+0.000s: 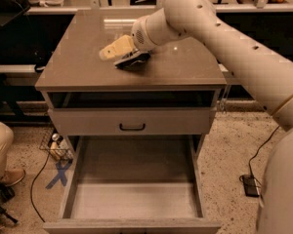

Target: Pick blue chip bag from middle drawer and place on counter

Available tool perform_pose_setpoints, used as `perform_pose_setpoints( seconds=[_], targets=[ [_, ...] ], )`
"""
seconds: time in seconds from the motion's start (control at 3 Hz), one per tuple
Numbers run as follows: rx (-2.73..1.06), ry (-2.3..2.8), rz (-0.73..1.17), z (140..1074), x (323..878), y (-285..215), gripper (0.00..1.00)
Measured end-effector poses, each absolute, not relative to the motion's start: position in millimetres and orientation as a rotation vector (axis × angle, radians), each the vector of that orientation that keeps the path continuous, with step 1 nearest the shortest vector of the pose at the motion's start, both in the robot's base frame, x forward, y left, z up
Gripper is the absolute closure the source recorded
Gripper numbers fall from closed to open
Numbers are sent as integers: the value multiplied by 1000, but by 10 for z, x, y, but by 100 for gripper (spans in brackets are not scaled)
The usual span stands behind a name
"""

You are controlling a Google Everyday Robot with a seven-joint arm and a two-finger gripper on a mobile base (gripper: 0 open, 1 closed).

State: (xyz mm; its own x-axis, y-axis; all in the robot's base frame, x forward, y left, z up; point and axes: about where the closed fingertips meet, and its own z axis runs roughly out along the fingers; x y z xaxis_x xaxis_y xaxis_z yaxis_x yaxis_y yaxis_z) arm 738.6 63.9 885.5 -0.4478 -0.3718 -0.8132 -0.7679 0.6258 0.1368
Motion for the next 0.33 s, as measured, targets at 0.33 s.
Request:
perform_pose_setpoints(
  seconds=[0.33],
  targets=[
    [-896,2111,635,8584,7469,662,0]
  ],
)
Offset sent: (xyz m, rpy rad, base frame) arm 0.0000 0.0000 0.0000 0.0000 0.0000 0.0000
